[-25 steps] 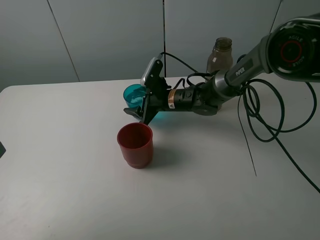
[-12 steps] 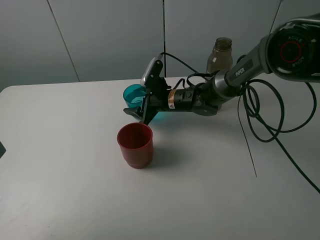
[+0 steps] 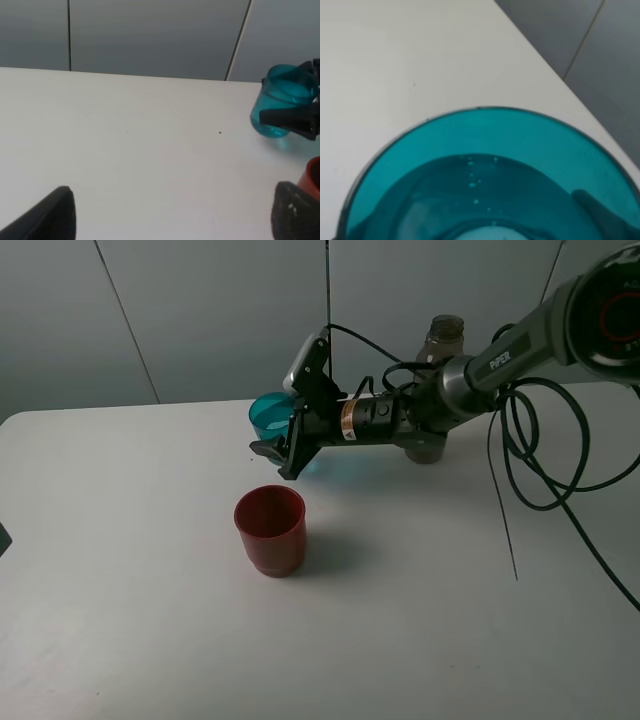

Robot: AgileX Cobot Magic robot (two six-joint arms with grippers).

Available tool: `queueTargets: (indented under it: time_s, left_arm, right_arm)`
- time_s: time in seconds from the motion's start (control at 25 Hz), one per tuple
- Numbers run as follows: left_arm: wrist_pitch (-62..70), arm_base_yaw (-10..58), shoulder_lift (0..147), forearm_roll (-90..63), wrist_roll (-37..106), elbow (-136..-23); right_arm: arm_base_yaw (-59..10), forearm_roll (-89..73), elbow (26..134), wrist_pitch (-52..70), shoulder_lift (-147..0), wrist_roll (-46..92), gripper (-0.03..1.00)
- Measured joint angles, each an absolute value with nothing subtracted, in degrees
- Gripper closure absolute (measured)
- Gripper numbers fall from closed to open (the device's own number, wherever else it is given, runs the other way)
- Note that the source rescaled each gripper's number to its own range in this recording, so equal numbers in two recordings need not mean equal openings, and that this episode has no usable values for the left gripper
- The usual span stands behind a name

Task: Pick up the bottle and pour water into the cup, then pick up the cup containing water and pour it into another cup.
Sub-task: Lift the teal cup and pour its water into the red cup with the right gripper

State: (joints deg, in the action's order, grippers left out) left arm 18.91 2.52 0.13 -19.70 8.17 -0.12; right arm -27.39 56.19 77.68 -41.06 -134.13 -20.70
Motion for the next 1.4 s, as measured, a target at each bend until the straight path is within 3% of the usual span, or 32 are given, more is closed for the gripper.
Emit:
queueTargets:
  time_s: [1.04, 1.4]
  left_arm:
    - [18.91, 2.52, 0.13, -19.7, 8.17, -0.12]
    - [18.91, 2.52, 0.13, -19.7, 8.17, -0.12]
  right_arm:
    - [-22.93, 54.99, 50.93, -35.04, -104.14, -20.64, 0.88]
    - [-28.55, 53.81, 50.6, -26.89, -104.0, -10.47, 0.88]
